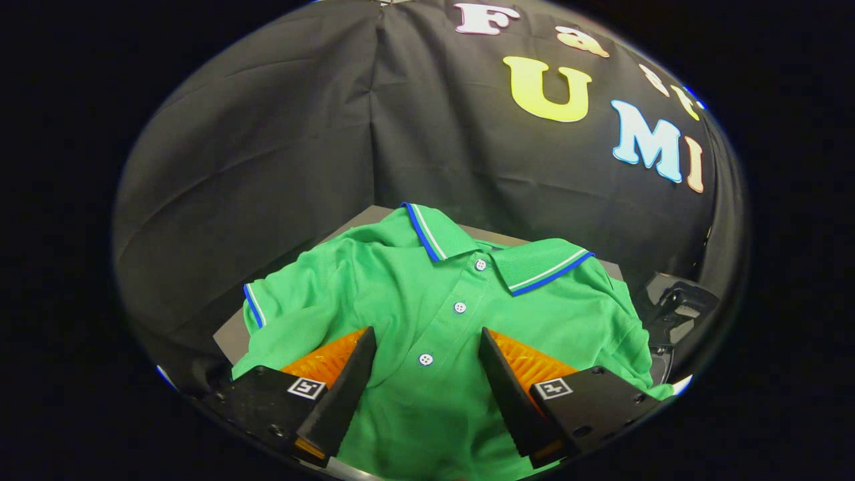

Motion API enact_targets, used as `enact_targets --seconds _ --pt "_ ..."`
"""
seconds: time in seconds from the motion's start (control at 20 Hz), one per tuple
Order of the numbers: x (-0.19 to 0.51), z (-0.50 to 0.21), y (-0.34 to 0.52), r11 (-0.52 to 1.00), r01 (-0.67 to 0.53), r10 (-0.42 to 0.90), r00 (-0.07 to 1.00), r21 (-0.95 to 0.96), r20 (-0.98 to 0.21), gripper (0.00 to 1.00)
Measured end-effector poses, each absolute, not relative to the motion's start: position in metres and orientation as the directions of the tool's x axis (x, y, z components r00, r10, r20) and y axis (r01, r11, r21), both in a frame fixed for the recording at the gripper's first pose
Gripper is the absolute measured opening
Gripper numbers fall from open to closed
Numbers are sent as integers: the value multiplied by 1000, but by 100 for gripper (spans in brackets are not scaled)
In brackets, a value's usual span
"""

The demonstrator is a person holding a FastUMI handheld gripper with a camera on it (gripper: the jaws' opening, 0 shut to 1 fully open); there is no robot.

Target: Put the clothes into the washing machine and then close the washing machine lid.

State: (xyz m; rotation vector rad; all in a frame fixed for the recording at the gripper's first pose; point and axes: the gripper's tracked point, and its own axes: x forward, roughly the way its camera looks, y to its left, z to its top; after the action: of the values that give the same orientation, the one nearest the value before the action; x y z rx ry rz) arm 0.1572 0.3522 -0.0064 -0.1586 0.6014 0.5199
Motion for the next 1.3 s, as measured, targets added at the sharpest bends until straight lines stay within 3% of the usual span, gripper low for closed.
enact_targets --seconds 0.2,0.25,0.75,1.3 --pt "151 -4 351 866 -501 401 678 13 -616 57" --pt "152 -10 354 868 -495 411 679 34 -609 5" --pt "148 7 350 844 -533 451 643 61 -619 4" --pt "157 99 316 839 -536 509 715 90 -480 4"
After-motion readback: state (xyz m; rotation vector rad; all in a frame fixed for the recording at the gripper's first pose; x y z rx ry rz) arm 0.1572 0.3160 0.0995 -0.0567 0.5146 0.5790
